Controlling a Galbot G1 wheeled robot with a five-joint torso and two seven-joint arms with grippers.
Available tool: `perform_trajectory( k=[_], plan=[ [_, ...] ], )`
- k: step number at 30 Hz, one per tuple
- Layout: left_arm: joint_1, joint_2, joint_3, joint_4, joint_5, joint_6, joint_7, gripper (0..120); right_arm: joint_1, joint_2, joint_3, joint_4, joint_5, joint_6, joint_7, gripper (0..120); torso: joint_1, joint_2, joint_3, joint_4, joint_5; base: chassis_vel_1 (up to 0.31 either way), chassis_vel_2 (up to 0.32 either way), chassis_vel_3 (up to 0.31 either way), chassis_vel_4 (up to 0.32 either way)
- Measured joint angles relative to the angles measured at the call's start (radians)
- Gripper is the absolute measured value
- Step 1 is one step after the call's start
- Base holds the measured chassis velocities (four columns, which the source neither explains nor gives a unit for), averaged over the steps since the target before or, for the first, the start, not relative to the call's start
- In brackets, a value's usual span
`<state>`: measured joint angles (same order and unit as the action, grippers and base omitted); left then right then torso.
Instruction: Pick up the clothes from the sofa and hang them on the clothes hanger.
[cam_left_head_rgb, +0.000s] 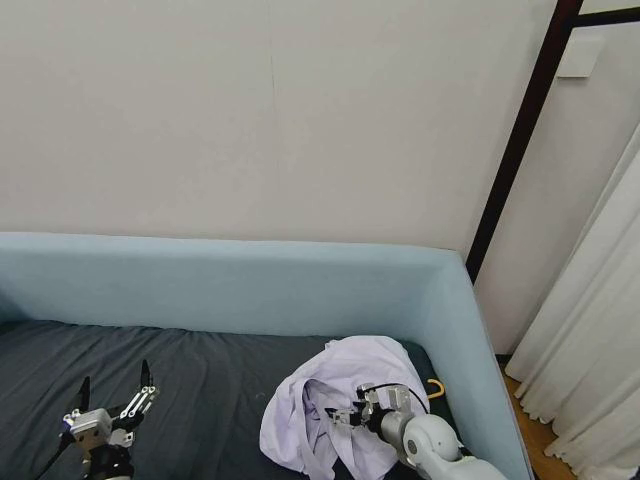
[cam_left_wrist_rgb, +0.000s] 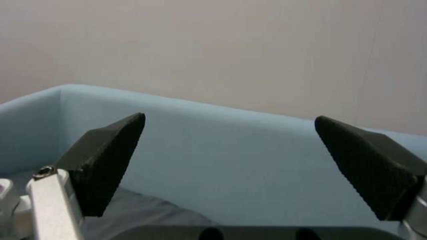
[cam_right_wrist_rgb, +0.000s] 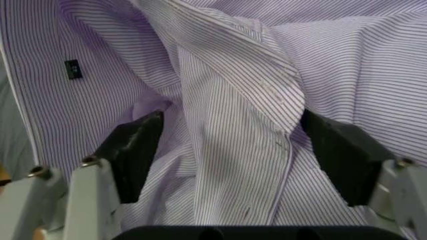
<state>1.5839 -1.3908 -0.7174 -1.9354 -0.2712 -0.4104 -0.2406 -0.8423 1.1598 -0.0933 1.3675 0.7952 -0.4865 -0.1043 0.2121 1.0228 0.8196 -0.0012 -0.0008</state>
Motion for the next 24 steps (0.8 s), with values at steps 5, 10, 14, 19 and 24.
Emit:
perform_trajectory(
  k=[5,10,14,19,24],
  plan=[
    [0.001,-0.002,0.001,0.000,0.001,-0.001,0.000,100,-0.004,0.001,-0.001,-0.004,-0.002,0.007,-0.004,64,0.000,0.000,0.000,0.0000,0.0000,0.000,0.000,0.000,0.000],
    [0.003,-0.001,-0.001,-0.002,0.002,-0.001,0.000,100,-0.009,-0.001,0.001,-0.004,-0.003,0.014,-0.005,47,0.000,0.000,0.000,0.0000,0.0000,0.000,0.000,0.000,0.000],
    [0.005,-0.001,-0.001,-0.003,0.002,-0.003,-0.001,100,-0.013,-0.003,0.004,0.001,0.008,0.036,-0.005,29,0.000,0.000,0.000,0.0000,0.0000,0.000,0.000,0.000,0.000],
    [0.007,0.002,-0.001,-0.004,0.002,-0.005,-0.001,100,-0.022,-0.005,0.004,0.007,0.032,0.080,-0.011,12,0.000,0.000,0.000,0.0000,0.0000,0.000,0.000,0.000,0.000],
    [0.010,0.007,-0.001,-0.002,0.002,-0.008,-0.001,100,-0.030,-0.013,0.000,0.023,0.072,0.187,-0.020,0,0.000,0.000,0.000,0.0000,0.0001,0.000,0.000,0.000,0.000]
  ],
)
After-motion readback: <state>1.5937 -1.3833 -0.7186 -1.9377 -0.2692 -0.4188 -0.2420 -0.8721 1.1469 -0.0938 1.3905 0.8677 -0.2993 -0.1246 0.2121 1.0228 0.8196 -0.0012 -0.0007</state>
